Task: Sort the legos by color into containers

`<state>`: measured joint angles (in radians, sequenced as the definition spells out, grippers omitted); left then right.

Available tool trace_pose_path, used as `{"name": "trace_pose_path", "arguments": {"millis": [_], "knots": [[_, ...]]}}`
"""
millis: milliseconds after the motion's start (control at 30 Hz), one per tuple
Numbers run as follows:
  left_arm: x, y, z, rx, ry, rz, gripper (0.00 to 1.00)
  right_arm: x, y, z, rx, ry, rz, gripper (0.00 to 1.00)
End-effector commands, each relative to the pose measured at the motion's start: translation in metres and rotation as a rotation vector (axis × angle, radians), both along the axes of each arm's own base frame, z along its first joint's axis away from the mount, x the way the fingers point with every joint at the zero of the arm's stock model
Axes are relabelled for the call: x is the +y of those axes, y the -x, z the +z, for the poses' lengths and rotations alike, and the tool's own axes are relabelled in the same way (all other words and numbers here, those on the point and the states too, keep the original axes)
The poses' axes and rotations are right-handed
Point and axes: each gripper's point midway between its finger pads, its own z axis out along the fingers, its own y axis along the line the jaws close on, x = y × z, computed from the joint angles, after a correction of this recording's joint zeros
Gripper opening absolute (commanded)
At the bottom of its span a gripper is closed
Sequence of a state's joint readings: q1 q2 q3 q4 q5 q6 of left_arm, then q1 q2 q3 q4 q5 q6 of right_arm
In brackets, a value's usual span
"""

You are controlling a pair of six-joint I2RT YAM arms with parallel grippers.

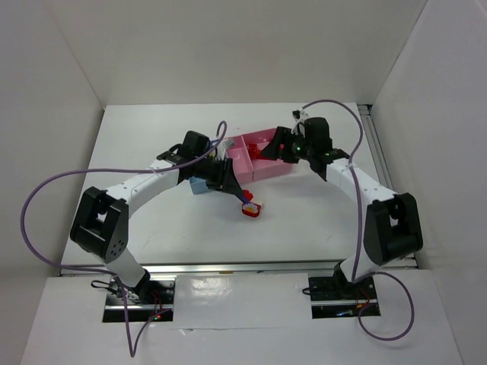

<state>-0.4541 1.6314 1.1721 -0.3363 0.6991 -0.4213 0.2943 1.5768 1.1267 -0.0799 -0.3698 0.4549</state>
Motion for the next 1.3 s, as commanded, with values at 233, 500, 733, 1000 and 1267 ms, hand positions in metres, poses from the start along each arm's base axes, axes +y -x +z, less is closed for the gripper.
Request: {"name": "trace_pose_path", "arguments": {"millis": [233, 500, 733, 1000, 1267], "knots": [[-0.013, 0.009, 0.058, -0.083, 0.275, -0.239, 0.0, 0.052, 0.111, 0.031, -0.096, -0.274, 0.621, 0.8], [-0.014, 0.008, 0.064, -0.083, 0.318, -0.282, 0.0, 0.062, 0.144, 0.033, -0.101, -0.274, 0.775, 0.87], [-0.015, 0.005, 0.063, -0.083, 0.318, -0.282, 0.0, 0.072, 0.161, 0.029, -0.07, -0.323, 0.867, 0.75], [-0.015, 0.005, 0.063, -0.083, 0.318, -0.282, 0.0, 0.071, 0.164, 0.022, -0.045, -0.321, 0.89, 0.3], [-0.002, 0.005, 0.06, -0.075, 0.313, -0.246, 0.0, 0.057, 0.137, 0.005, -0.005, -0.263, 0.676, 0.08]]}}
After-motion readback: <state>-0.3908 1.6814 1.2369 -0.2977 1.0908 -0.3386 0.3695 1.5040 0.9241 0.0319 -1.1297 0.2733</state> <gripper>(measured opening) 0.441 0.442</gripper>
